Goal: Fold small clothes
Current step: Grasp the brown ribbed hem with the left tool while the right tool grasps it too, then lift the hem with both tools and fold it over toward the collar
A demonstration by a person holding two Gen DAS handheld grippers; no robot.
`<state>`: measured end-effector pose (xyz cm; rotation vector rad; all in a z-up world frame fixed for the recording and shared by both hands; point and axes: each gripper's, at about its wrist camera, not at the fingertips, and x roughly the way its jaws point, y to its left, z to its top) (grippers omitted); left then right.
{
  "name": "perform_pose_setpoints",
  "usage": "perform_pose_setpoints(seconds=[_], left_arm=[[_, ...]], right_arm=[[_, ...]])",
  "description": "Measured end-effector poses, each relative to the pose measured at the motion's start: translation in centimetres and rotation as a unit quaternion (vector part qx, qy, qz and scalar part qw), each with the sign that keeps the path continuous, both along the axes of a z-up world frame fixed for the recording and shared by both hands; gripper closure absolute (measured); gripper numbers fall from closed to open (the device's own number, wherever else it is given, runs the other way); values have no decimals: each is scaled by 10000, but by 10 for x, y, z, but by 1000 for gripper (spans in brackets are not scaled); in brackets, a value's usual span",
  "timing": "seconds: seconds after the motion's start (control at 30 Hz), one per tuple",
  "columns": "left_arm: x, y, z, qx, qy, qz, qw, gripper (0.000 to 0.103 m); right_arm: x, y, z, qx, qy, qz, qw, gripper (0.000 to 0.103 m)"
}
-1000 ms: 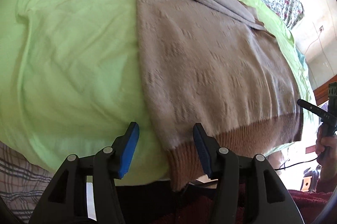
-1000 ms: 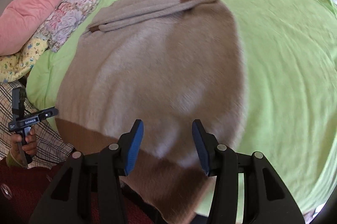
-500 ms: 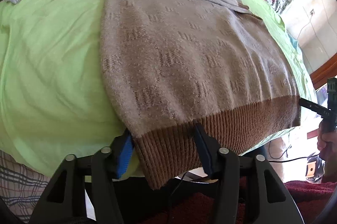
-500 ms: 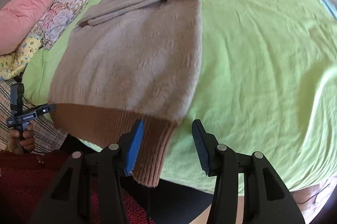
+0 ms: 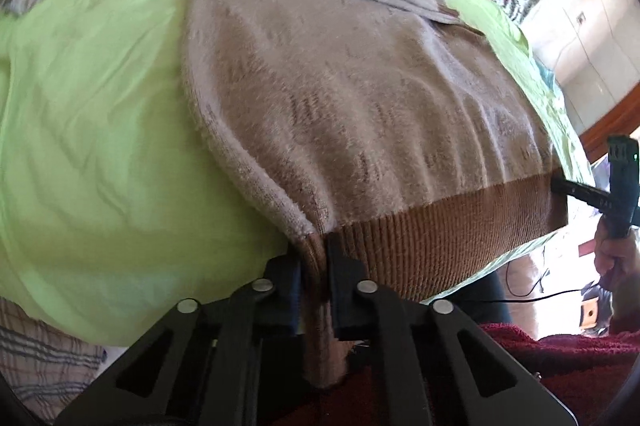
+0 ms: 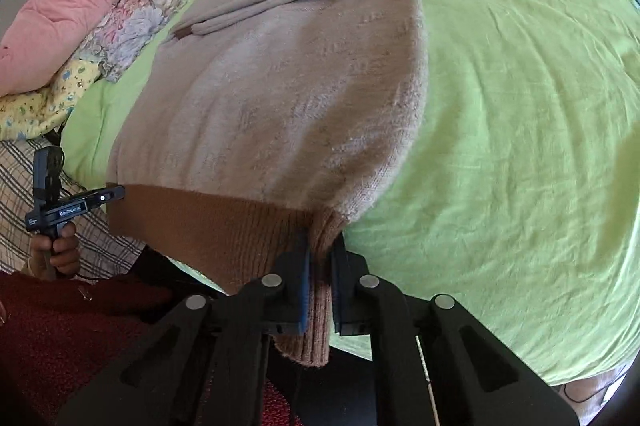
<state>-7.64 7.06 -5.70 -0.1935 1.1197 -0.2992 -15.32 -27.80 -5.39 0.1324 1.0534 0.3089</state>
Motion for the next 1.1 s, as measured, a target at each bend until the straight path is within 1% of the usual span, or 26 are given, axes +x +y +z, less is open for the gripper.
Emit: perform_pose_setpoints(seconds=[0.1, 0.27, 0.47, 0.6, 0.63, 0.7, 0.77, 0.87, 0.9, 0.97, 1.0, 1.1], left_arm=[[0, 0, 14, -193, -208, -5, 9996, 96], [6, 5, 40, -356, -615, 38, 9975, 97], [40, 26, 83, -566, -1238, 320, 9902, 98], [82, 37, 115, -588, -1757, 502, 9814, 98], [91, 37, 120, -575, -1834, 542, 9799, 98], [118, 40, 133, -534, -2073, 625, 9748, 98], [145, 42, 141, -454, -2238, 715, 9710, 98], [191, 43, 145, -384, -2283, 830, 9693, 98], [212, 43, 145, -340, -2276, 850, 9694, 98], [240, 42, 141, -245, -2226, 899, 9705, 98], [256, 43, 137, -221, -2198, 925, 9709, 98], [298, 44, 125, -160, -2051, 1006, 9734, 98]], right_arm=[[4, 5, 9, 45, -159, 61, 9998, 95], [24, 9, 30, 121, -502, 64, 9986, 95], [55, 11, 68, 144, -1073, -45, 9941, 95], [87, 9, 99, 179, -1525, -190, 9880, 95], [95, 10, 105, 179, -1621, -228, 9864, 95], [121, 9, 118, 167, -1834, -319, 9824, 95], [144, 11, 126, 121, -1950, -375, 9800, 95], [190, 13, 136, 34, -2096, -496, 9765, 95], [208, 14, 139, -11, -2125, -549, 9756, 95], [238, 15, 140, -53, -2151, -635, 9745, 95], [259, 16, 139, -88, -2130, -692, 9746, 95], [302, 14, 129, -65, -1979, -834, 9766, 95]])
